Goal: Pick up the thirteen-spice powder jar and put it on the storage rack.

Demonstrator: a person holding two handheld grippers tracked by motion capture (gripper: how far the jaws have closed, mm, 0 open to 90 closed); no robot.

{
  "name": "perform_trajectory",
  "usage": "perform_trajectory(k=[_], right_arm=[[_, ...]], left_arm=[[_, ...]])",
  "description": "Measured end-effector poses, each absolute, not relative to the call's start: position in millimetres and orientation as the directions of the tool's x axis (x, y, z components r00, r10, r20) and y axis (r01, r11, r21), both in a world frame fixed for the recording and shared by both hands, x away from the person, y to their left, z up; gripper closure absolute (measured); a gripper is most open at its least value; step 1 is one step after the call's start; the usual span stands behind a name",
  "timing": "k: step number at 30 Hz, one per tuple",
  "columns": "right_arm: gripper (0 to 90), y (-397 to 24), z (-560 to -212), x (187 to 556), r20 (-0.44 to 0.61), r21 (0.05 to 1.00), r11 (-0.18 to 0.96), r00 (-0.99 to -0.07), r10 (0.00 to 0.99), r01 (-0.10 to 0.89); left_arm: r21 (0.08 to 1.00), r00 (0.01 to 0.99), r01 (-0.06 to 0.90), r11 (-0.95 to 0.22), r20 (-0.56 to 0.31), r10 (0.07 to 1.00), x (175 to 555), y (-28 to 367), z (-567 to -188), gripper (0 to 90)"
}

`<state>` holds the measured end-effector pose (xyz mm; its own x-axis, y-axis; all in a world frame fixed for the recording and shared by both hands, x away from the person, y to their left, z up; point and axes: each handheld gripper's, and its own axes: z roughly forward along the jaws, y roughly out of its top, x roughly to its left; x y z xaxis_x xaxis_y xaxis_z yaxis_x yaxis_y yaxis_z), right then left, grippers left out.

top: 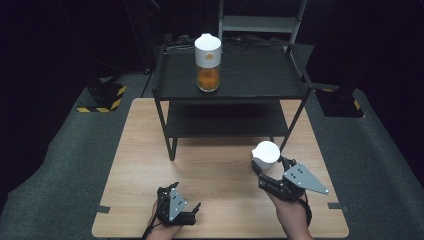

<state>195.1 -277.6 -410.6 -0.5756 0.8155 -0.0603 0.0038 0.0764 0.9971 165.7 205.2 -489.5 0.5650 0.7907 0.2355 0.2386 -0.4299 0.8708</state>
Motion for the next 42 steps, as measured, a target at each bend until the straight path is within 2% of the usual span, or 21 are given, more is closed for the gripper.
perform_trajectory(k=[22, 42], right_arm=[[30.2, -284, -352, 192, -0.078, 0.997, 0.05, -0.568, 0.819, -0.066], [30.3, -285, -316, 197, -0.084, 0.995, 0.037, -0.556, 0.827, -0.096]], left_arm=[[0.873, 0.567, 0.242, -0.423, 0.227, 0.792, 167, 207, -489, 0.6], [0.877, 0.574, 0.242, -0.416, 0.216, 0.79, 167, 209, -489, 0.6]])
